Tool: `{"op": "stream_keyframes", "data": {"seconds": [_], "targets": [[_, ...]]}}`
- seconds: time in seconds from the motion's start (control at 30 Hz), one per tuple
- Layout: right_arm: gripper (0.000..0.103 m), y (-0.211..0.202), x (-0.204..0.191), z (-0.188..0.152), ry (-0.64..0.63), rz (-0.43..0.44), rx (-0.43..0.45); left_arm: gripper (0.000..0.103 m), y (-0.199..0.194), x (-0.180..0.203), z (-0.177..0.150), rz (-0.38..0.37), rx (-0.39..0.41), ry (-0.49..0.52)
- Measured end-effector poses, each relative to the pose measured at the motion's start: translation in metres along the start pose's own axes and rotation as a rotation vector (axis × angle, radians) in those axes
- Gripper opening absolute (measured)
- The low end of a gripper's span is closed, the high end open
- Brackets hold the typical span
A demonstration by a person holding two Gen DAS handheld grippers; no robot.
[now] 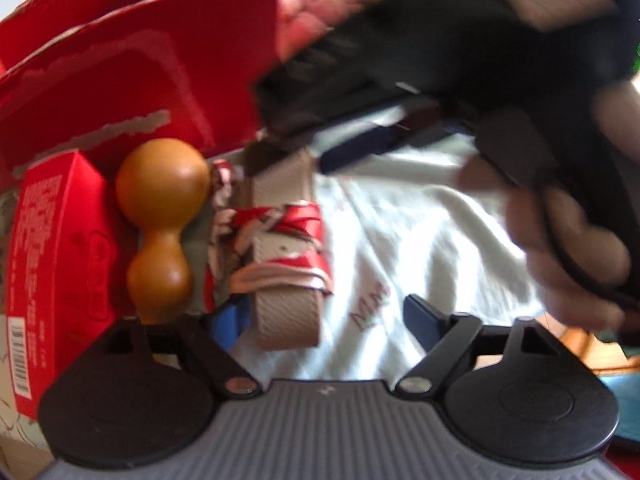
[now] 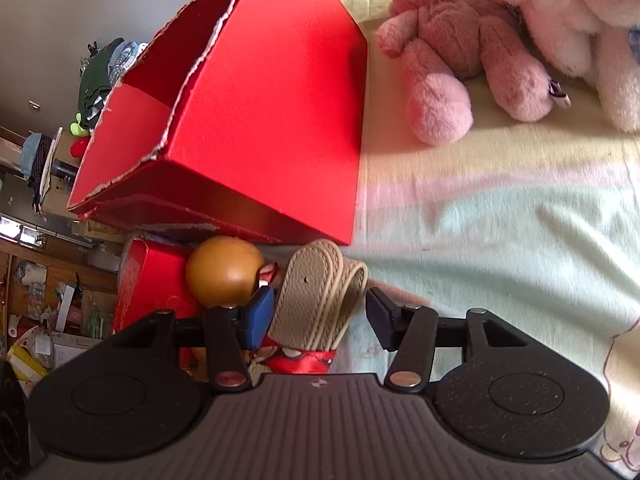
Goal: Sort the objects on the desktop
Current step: 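Close both grippers on the beige strap with red-white scarf, then lift the strap with both grippers and carry it over the red box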
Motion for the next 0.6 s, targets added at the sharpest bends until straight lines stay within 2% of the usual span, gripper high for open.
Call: {"op": "stream_keyframes", "data": {"seconds": [0.03,0.07,0.1,0.13,0.27,0.33,0.4,0.5,0.6], "targets": [[0.055,0.001,0.000,-0.003,0.000,0.013,-0.017,0.081,0.002,-0.004,0.002,0.000,-0.009,-0.015],[0.055,0.003,0.000,-0.005,-0.002,0.020,-0.034,0.071,0.005,-0.007,0.003,0.001,-0.022,-0.023],[0.055,0.004,0.000,-0.008,0.001,0.028,-0.035,0.069,0.005,-0.008,0.005,0.007,-0.020,-0.017],[0.055,0.004,-0.001,-0.009,0.000,0.034,-0.027,0.062,0.005,-0.008,0.007,0.013,-0.022,-0.010],[0.056,0.002,-0.006,-0.008,-0.036,-0.002,0.003,0.050,0.006,-0.011,0.009,0.050,-0.029,0.019],[0.051,0.001,-0.007,-0.008,-0.060,-0.027,0.017,0.041,0.004,-0.014,0.011,0.057,-0.031,0.021],[0.047,-0.001,-0.004,-0.007,-0.056,-0.032,0.018,0.036,0.001,-0.014,0.013,0.043,-0.027,0.032],[0.043,-0.011,0.003,-0.006,-0.035,-0.019,0.030,0.035,-0.002,-0.004,0.018,0.033,-0.020,0.091],[0.041,-0.025,0.013,-0.002,-0.012,-0.042,0.062,0.035,0.000,0.004,0.025,0.005,-0.015,0.138]]}}
Point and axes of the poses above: each gripper's, at about its wrist camera, not at the fingertips, and y roughly the way its jaws point, x to its right, z to its top, the point moved 6 cm from there along y, roughly the way its jaws point, and after that the axes turned 11 degrees about -z, right-handed, at the moved point
